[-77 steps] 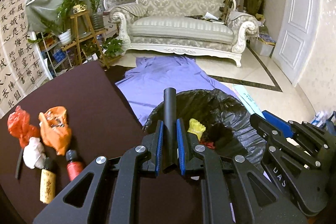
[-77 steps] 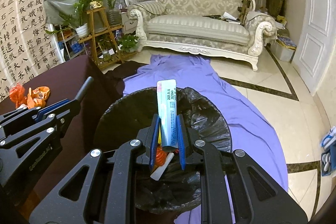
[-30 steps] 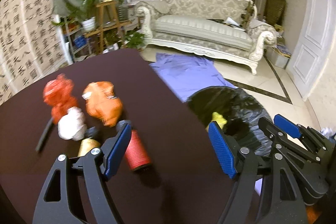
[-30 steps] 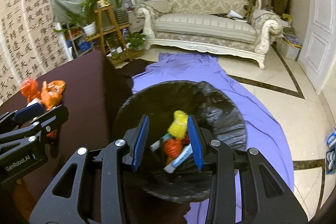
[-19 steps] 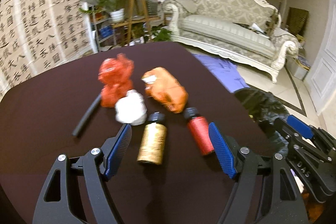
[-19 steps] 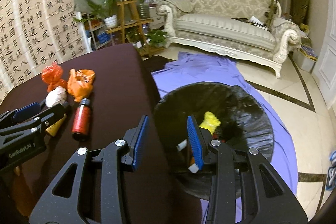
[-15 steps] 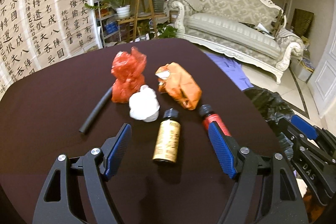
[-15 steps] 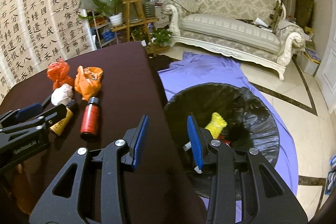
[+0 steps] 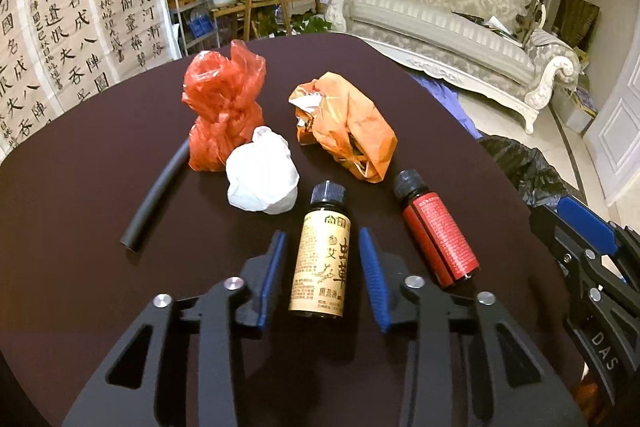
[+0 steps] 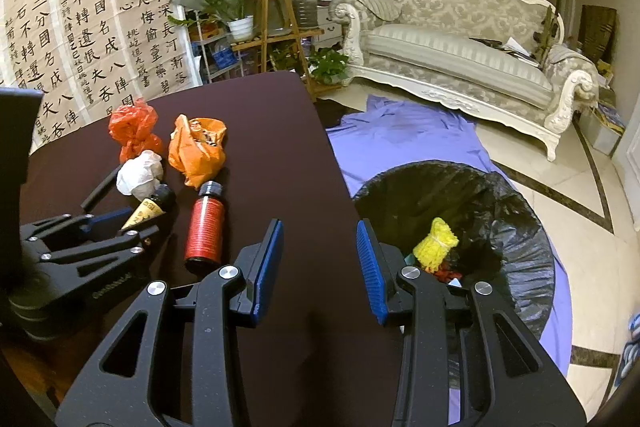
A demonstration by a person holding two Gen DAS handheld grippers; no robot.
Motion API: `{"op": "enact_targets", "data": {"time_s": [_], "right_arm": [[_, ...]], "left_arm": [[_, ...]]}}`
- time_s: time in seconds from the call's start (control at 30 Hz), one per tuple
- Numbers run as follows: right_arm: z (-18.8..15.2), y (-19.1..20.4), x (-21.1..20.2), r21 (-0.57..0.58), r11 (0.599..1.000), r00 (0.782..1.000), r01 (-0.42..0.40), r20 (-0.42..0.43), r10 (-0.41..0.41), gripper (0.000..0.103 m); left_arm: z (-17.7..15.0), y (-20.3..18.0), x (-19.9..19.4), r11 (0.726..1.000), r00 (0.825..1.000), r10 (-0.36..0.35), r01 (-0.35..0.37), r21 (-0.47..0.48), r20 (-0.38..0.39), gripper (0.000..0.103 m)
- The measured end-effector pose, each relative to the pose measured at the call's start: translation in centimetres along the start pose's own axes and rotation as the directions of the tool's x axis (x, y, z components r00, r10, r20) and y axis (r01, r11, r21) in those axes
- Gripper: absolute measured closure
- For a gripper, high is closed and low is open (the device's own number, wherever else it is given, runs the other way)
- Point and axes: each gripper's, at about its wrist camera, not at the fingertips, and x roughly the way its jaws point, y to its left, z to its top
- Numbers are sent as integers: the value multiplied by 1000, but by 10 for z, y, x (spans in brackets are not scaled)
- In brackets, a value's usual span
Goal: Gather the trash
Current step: 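Grasp the gold-labelled bottle with the left gripper while the right grasps the red bottle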
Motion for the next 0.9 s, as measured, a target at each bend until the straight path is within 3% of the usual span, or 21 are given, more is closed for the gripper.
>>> {"op": "enact_targets", "data": {"time_s": [0.07,0.43,0.9], "right_arm": [[1,3,1,-5,1000,1000,-7,-3,7,66],[3,33,10,-47,997,998,-56,-21,55,66],[14,66,34,-96,989,992,-110,-77,103,65]], "left_arm": [[0,1,-1,1000,1000,-4,4,11,2,78],[-17,13,-19,1000,1000,-10,10,-9,8,78],[-24,76,-36,988,993,116,-113,-110,26,78]]}}
